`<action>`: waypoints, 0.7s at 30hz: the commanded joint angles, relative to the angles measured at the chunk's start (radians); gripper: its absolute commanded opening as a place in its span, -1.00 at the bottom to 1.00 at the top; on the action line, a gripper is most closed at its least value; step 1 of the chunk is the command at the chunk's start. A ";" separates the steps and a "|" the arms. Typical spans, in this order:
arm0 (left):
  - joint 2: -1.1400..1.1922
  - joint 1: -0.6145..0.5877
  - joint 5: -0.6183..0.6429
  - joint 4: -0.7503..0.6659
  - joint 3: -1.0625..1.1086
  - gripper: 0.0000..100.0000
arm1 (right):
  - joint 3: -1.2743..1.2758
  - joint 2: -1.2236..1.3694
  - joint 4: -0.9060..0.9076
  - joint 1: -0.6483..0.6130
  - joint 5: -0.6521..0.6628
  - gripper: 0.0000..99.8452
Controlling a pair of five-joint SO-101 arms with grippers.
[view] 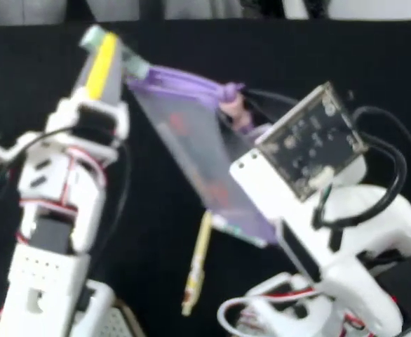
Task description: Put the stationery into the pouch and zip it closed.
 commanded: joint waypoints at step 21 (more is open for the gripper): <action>-0.144 0.329 -0.296 0.454 -0.137 -0.62 | -0.036 -0.015 0.006 -0.005 0.008 -0.98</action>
